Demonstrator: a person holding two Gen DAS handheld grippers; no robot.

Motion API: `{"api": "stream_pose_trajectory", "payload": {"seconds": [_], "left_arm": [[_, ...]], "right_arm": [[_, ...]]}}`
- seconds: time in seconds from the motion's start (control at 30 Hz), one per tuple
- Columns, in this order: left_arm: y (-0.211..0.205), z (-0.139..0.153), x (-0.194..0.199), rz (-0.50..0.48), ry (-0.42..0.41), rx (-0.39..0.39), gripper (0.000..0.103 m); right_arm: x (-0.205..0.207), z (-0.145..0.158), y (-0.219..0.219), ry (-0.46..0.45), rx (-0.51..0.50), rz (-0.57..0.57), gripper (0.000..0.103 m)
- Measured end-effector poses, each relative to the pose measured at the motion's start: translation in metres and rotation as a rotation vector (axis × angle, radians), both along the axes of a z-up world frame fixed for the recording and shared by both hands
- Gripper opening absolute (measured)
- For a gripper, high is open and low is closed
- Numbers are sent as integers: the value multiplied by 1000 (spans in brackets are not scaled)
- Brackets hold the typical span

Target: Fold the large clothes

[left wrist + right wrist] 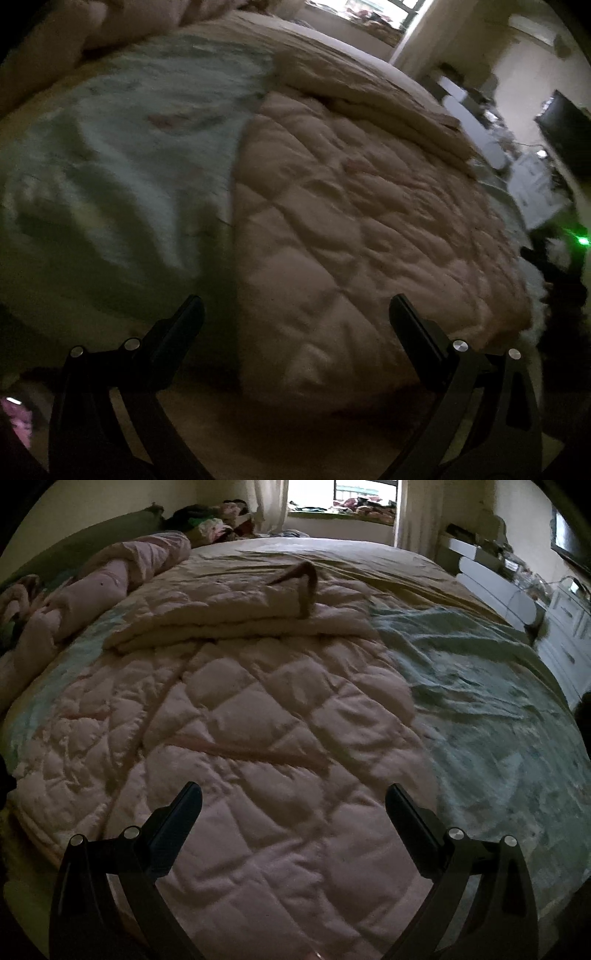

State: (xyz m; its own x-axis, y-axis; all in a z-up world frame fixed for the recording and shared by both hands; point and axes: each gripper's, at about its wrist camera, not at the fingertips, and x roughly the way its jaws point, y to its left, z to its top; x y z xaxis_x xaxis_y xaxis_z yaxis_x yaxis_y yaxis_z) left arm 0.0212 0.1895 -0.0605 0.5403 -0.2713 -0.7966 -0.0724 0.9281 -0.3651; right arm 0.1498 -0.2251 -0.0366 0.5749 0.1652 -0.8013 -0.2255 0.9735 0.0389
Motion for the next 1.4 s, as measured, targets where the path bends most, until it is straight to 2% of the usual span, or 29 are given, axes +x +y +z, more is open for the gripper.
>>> {"api": "stream_pose_trajectory", "payload": {"seconds": [0.13,0.3,0.33,0.4,0.47,0.5,0.57,0.63,0.73,0.8,0.83,0.87,1.03,1.1,1.17,1.4], "left_arm": [[-6,-10,1,-36,36,-80,94],[-10,-19,8,-31,56,-109,93],[-10,-19,9,-23,53,-122,90],[-9,-18,11,-4,51,-118,81],[-7,-15,8,18,43,-107,60],[-4,-12,4,21,30,-109,54],[-3,-4,-2,11,-3,-137,33],[-6,5,-5,8,-26,-107,26],[-11,12,-1,-16,-37,-102,26],[-13,10,7,-16,-24,-116,30],[-14,8,9,-24,-15,-121,42],[-17,4,12,-34,-3,-120,48],[-25,-9,18,-40,23,-100,49],[-25,-9,19,-40,20,-91,46],[-26,-4,18,-32,-1,-65,20],[-28,23,14,-21,-82,-36,15]], "right_arm": [[-4,-4,-14,12,-2,-25,99],[-5,-8,-23,14,10,-43,99],[-6,-8,-24,14,13,-44,99],[-5,-10,-25,22,10,-42,99],[-6,-11,-27,27,14,-40,99],[-7,-10,-28,26,15,-40,99],[-7,-11,-30,28,12,-41,99],[-8,-15,-31,47,15,-40,99],[-11,-23,-31,86,20,-20,99],[-15,-26,-31,100,25,-9,99],[-17,-27,-31,105,28,-4,99],[-19,-27,-32,107,35,-1,99],[-30,-26,-43,129,57,0,99],[-34,-27,-47,138,62,1,99],[-37,-28,-53,153,68,-1,99],[-44,-40,-81,232,117,-46,99]]}}
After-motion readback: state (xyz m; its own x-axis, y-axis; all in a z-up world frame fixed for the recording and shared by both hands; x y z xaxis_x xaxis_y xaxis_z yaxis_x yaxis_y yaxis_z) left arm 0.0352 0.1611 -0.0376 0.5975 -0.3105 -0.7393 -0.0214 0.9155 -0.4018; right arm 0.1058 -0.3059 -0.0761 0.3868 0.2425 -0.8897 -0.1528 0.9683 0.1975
